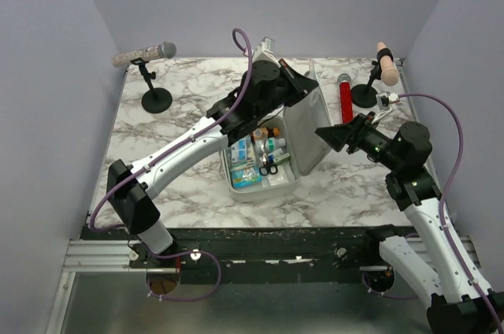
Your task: Organize the medicine kit
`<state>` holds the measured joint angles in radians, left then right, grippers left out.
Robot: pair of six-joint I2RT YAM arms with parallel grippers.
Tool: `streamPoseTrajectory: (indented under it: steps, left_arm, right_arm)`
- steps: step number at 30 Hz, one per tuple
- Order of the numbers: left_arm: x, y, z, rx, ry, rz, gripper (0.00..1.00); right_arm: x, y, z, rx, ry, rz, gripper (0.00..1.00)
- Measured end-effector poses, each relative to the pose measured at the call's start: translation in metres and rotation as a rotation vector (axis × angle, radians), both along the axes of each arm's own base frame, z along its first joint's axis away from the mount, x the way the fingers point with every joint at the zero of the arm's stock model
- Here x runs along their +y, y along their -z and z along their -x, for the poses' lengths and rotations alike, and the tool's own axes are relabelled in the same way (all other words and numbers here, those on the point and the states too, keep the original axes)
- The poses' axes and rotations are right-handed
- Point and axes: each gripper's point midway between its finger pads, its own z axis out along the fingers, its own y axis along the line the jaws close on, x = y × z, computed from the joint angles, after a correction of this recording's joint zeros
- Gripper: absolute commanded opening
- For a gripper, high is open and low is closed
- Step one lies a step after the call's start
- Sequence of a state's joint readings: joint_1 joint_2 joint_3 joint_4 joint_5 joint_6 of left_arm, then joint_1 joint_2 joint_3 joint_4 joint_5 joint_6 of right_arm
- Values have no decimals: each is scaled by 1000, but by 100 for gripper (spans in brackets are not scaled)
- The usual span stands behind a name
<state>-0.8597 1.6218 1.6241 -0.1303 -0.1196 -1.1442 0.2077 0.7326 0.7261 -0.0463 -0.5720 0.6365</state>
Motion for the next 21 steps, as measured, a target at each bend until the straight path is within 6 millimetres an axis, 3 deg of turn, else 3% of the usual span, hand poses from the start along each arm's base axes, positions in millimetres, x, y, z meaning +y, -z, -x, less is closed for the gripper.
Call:
streamPoseTrajectory:
  steps: [3, 9, 11, 13, 15, 21]
  left_arm:
    - [-2, 8, -1, 17, -2, 12, 0]
    - [-3, 52, 3, 90, 3, -25, 1]
    - [-3, 63, 7, 104, 14, -42, 19]
    - [-2, 72, 12, 113, 27, -62, 24]
    - [0, 72, 14, 108, 32, -71, 38]
    - [14, 42, 24, 33, 41, -75, 97]
  right_arm:
    - [0, -1, 1, -3, 0, -1, 76]
    - [0, -2, 1, -6, 0, -1, 76]
    - [0, -2, 1, -6, 0, -1, 76]
    - [0, -1, 1, -6, 0, -1, 76]
    - [0, -1, 1, -6, 0, -1, 76]
    - [0, -1, 1, -6, 0, -1, 76]
